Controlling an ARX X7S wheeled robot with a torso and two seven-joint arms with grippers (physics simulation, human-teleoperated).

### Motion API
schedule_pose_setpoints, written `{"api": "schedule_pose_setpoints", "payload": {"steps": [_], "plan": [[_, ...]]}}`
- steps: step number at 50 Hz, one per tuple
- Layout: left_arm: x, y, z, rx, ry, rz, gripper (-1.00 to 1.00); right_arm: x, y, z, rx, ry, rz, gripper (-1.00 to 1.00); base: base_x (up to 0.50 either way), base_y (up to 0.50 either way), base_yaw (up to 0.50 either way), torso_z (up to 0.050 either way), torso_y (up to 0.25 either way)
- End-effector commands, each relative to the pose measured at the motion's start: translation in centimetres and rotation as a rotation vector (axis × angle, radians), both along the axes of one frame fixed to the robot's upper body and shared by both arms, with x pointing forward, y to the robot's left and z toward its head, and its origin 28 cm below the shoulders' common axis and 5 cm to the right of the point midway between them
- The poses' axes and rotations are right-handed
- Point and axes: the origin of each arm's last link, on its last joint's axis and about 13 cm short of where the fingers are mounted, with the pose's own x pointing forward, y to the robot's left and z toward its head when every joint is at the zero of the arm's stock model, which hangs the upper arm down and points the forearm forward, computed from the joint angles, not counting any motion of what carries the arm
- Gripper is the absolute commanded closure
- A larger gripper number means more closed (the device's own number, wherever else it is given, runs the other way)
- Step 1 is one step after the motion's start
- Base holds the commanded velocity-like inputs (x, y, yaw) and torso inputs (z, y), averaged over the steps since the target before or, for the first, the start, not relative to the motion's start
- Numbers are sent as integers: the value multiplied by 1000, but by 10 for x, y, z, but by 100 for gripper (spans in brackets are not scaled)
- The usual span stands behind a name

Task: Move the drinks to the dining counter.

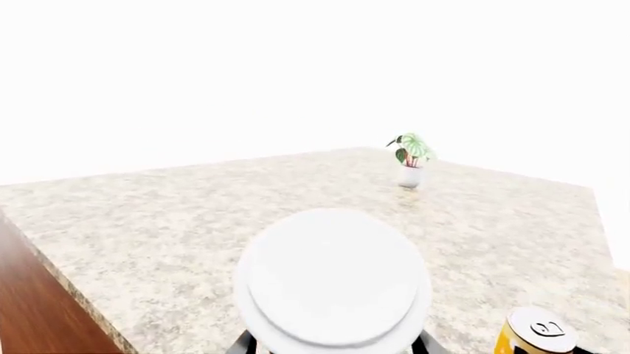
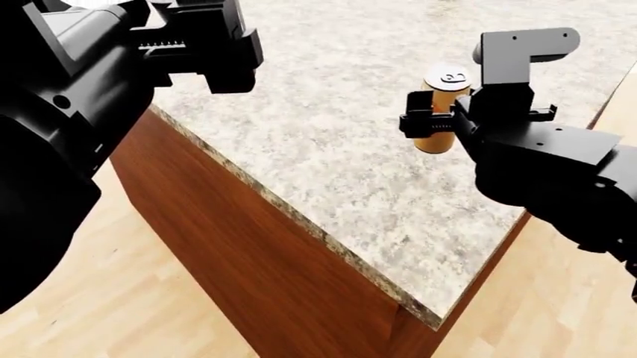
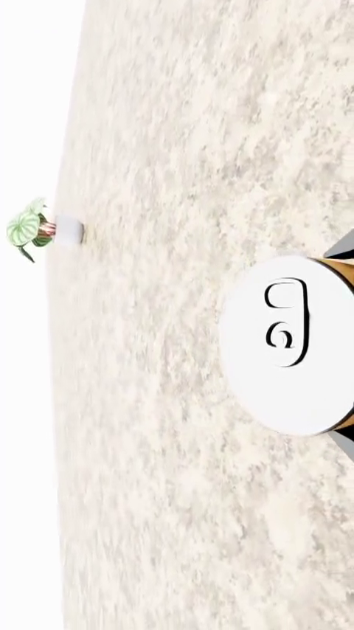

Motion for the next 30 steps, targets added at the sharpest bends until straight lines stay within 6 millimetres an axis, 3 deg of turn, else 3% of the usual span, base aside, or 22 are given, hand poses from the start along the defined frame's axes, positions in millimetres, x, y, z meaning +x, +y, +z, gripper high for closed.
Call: {"api": "schedule_pose_setpoints", "payload": {"steps": [1, 17, 30], "plan": [[-1, 0, 3, -18, -14, 1, 100, 2, 0, -12, -19, 7, 1, 100, 0, 0, 0, 0, 0], [-2, 0, 4, -16, -14, 0, 100, -2, -3, -35, -1, 18, -20, 100, 0, 0, 0, 0, 1], [-2, 0, 3, -15, -12, -1, 100, -3, -4, -37, -1, 20, -27, 100, 0, 0, 0, 0, 0]]}}
